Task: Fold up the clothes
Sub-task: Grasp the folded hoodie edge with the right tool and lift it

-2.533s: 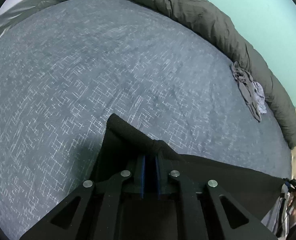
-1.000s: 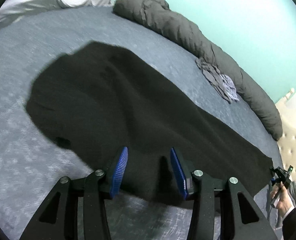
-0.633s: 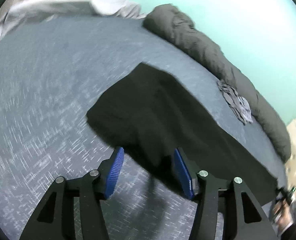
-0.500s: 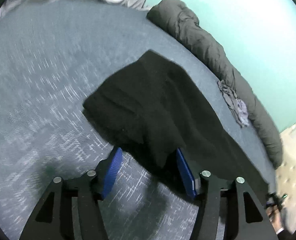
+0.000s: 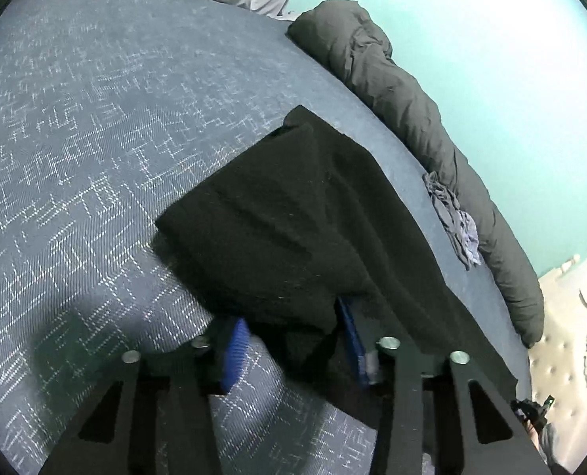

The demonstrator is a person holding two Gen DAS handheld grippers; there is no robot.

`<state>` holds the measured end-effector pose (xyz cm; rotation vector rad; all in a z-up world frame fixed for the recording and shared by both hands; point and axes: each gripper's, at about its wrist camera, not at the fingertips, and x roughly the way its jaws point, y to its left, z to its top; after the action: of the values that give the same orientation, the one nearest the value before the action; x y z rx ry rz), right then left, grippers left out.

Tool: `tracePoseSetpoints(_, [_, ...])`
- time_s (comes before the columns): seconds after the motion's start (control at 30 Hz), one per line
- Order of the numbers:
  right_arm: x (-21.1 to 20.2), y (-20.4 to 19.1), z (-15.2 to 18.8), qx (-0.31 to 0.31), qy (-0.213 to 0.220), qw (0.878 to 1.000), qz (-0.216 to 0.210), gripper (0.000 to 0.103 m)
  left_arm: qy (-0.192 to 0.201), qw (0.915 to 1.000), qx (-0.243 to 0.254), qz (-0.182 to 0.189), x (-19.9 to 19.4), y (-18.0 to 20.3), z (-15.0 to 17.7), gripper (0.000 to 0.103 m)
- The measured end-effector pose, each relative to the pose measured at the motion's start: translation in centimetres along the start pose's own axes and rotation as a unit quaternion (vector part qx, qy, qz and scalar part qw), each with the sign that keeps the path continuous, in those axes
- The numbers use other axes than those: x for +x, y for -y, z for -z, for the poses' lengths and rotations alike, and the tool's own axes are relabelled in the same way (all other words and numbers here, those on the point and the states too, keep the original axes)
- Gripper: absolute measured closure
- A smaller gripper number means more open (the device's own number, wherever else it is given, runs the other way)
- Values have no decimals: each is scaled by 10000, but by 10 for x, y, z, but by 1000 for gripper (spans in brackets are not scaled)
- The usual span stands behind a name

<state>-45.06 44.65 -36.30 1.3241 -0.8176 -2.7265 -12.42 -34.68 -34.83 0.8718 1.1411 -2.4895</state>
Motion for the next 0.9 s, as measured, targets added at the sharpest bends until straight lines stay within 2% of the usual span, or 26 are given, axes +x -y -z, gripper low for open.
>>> tracePoseSetpoints(0.07, [-6,-3,-1,-62,66,10000,-8,94,23,10000,20,31,0,0,-2,78])
tracePoseSetpoints(0.17, [-23,-13,-5,-217,197,9996,-7,96,77,9998,139,115,-3,5,-8,83])
tracePoseSetpoints(0.4, [-97,-31,-19,-362,564,9977,-97,97,120,9991,19,399,-16,6,-26,86])
tracePoseSetpoints(0.63, [-173,-27,-17,-342,733,9967,-93,97,-145,9978,-211,605,-30,-1,-36,87])
tracePoseSetpoints(0.73, [-192,-20,-6,-331,657,9972,-130,97,-212,9975,-207,637,-43,-2,-40,87])
tracePoseSetpoints(0.9, [-203,4,31,-197,404,9989,-155,97,-441,9983,11,374,-65,-9,-32,87])
